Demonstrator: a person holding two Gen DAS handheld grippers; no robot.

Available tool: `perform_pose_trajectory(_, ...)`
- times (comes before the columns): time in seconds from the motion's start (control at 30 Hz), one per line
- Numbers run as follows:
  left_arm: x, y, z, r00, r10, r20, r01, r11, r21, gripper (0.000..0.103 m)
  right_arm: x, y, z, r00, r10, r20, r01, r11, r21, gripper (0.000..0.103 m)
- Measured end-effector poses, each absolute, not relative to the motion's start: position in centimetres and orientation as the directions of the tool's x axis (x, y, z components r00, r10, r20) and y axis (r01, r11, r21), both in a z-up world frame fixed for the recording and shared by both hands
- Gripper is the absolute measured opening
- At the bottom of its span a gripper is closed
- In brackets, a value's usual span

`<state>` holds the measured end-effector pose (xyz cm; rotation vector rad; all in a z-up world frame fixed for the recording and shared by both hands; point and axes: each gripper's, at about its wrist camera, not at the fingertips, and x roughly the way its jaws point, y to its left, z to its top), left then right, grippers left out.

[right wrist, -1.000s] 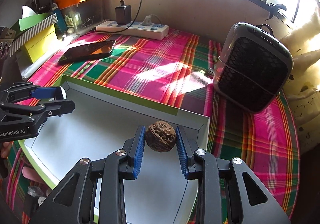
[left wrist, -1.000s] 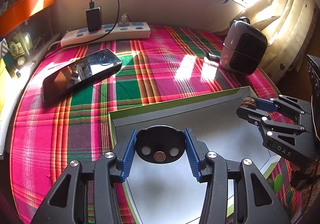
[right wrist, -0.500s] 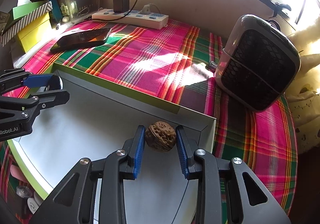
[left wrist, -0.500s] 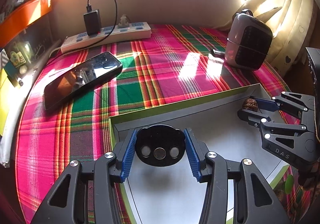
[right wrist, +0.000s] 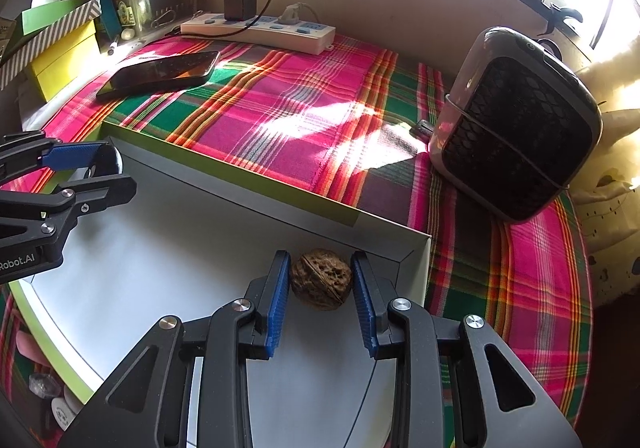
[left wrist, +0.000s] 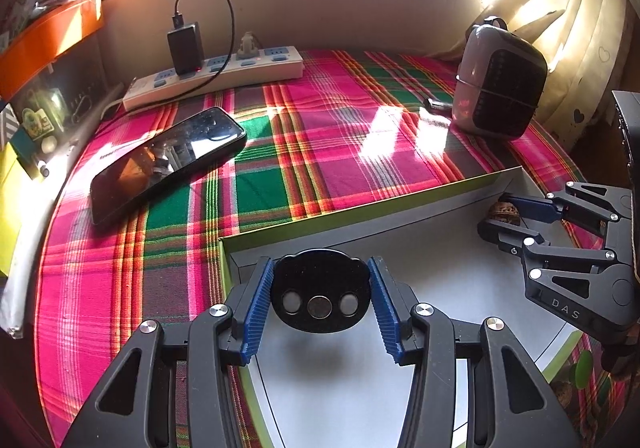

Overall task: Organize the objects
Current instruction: 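Open the left gripper to drop the phone grip while the right releases the walnut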

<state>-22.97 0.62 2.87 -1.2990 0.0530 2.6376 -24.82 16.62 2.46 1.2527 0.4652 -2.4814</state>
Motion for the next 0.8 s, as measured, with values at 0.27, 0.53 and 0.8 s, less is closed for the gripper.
perform_pose_trajectory(0.27,-22.9,0.4,3.1,-0.593,0.162,-0.789,-0.187,-0.981,-0.061,0.047,-24.6,16.4,2.7,-0.568,-0.138,-0.811,0.426,-0.893,-0.145,0.047)
perform_pose_trajectory(0.53,-22.1,0.3,3.6,-0.610,0.157,-0.776,-0.181,-0.982,-0.056,0.047,-23.7,16.6,3.7,-0.592,-0.153,-0.791,0.419,-0.897,-0.139,0.049)
perform_pose_trajectory(0.8,-21.0,0.1,4.1,-0.616,0.161,-0.771,-0.177,-0.982,-0.064,0.047,-22.7,17.1,4.5,-0.606,-0.159,-0.780,0.402,-0.907,-0.128,0.053)
